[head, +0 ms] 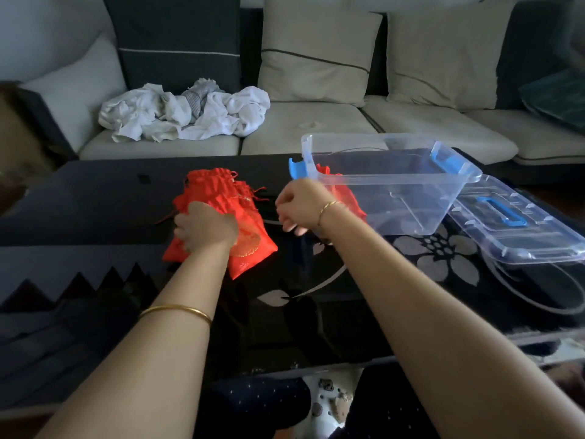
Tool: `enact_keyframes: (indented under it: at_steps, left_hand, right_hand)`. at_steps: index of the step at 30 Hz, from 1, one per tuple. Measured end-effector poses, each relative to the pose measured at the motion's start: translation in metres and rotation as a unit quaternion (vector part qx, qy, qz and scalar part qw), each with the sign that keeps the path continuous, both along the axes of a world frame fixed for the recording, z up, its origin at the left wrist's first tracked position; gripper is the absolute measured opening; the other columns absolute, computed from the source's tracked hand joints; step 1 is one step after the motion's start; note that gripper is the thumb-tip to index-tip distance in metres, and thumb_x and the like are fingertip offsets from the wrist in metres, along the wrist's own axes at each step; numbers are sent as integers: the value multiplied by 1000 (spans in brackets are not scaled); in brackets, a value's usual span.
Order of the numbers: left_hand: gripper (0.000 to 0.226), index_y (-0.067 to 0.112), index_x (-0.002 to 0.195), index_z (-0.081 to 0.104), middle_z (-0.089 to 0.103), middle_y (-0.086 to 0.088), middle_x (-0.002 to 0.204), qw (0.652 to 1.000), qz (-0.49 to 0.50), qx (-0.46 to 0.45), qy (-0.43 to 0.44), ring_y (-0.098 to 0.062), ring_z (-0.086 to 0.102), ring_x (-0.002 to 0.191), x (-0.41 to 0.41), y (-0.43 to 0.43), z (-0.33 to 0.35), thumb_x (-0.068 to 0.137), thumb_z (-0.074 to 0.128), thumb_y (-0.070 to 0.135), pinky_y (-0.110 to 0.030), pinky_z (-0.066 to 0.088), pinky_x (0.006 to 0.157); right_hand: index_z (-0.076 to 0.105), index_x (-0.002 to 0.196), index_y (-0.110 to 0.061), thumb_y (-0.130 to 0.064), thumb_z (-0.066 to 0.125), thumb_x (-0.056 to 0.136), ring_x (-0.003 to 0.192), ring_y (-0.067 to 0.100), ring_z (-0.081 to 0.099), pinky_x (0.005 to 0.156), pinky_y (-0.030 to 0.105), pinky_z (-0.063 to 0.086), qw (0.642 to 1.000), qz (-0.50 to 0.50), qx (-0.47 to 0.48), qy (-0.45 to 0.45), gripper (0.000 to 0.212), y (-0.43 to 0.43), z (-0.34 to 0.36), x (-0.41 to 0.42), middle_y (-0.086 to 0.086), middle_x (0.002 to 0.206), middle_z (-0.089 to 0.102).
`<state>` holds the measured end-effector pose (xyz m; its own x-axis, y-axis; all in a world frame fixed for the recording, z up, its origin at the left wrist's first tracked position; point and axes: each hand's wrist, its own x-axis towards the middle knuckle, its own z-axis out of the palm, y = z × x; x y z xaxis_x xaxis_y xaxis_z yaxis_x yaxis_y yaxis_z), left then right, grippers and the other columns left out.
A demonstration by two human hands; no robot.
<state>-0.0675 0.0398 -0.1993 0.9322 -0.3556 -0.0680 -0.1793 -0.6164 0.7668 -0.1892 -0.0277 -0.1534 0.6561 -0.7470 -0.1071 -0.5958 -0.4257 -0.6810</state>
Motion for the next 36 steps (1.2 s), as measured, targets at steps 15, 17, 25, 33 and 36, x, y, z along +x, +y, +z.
enact_keyframes:
  at_steps: [15, 17, 25, 33, 36]
  left_hand:
    - [51, 2, 126, 45, 57, -17, 122, 985, -95, -108, 94, -33, 58, 109, 20, 8, -5, 83, 66, 20, -36, 45, 75]
    - [45, 7, 123, 51, 62, -15, 112, 977, -134, -127, 103, -30, 61, 103, 16, 10, -1, 83, 68, 22, -37, 49, 80]
    - [10, 20, 96, 64, 58, 0, 75, 931, -342, -119, 48, -14, 53, 68, -9, 16, 21, 87, 65, 16, -30, 44, 64]
    - [17, 32, 90, 62, 64, -2, 86, 900, -420, -112, 39, -15, 58, 76, -32, 15, 24, 88, 63, 15, -37, 46, 71]
    - [21, 35, 87, 59, 64, 1, 86, 897, -426, -117, 29, -13, 59, 76, -37, 14, 26, 88, 62, 14, -36, 49, 77]
  right_hand:
    - [56, 89, -13, -15, 66, 81, 79, 18, 51, 64, 26, 38, 998, -37, -46, -6, 13, -7, -79, 27, -3, 77, 52]
    - [53, 84, -14, -10, 66, 80, 78, 16, 50, 62, 25, 39, 998, -42, -44, -34, 14, -7, -77, 20, -7, 73, 49]
    - [51, 107, -8, -1, 54, 82, 79, 25, 61, 68, 40, 53, 963, -154, 116, -190, 26, -7, -57, -30, 16, 98, 60]
    - [50, 121, -19, -11, 52, 92, 67, 15, 59, 53, 24, 49, 909, -179, 177, -331, 31, -6, -35, -81, 4, 89, 62]
    - [59, 110, -8, -18, 56, 92, 70, 15, 58, 54, 22, 48, 935, -169, 153, -272, 21, -8, -40, -81, 8, 91, 64]
